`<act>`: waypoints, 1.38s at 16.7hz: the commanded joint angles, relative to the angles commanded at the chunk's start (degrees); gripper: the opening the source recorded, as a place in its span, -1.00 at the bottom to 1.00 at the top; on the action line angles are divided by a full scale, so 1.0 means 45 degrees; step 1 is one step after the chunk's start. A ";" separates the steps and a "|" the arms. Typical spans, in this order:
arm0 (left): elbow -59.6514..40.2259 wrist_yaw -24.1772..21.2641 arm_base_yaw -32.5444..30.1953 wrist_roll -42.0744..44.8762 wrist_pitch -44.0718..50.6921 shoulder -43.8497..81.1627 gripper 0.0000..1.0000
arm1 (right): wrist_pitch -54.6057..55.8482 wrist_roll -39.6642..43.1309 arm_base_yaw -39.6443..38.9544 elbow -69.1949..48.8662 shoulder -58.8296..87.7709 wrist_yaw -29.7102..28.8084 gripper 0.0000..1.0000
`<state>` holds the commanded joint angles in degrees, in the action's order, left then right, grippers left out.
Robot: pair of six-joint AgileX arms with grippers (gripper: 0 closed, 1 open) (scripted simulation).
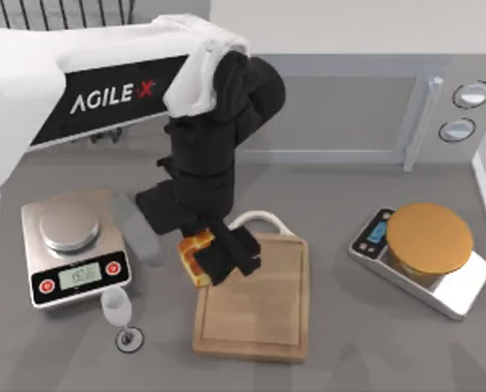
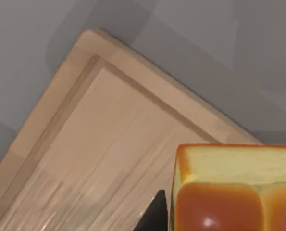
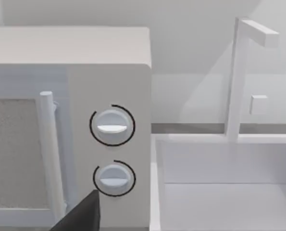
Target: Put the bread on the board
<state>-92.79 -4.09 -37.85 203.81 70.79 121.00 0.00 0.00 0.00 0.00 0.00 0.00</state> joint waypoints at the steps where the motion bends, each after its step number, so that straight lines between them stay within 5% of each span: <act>1: -0.0143 0.0156 -0.0290 0.0990 -0.0139 0.0005 -1.00 | 0.0000 0.0000 0.0000 0.0000 0.0000 0.0000 1.00; 7: -0.0888 0.0932 -0.1364 0.4623 -0.0877 -0.0049 -1.00 | 0.0000 0.0000 0.0000 0.0000 0.0000 0.0000 1.00; 23: -0.0122 0.0965 -0.1377 0.4756 -0.2089 0.0213 -1.00 | 0.0000 0.0000 0.0000 0.0000 0.0000 0.0000 1.00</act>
<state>-93.34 0.26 -44.04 225.21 61.39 121.95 0.00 0.00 0.00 0.00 0.00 0.00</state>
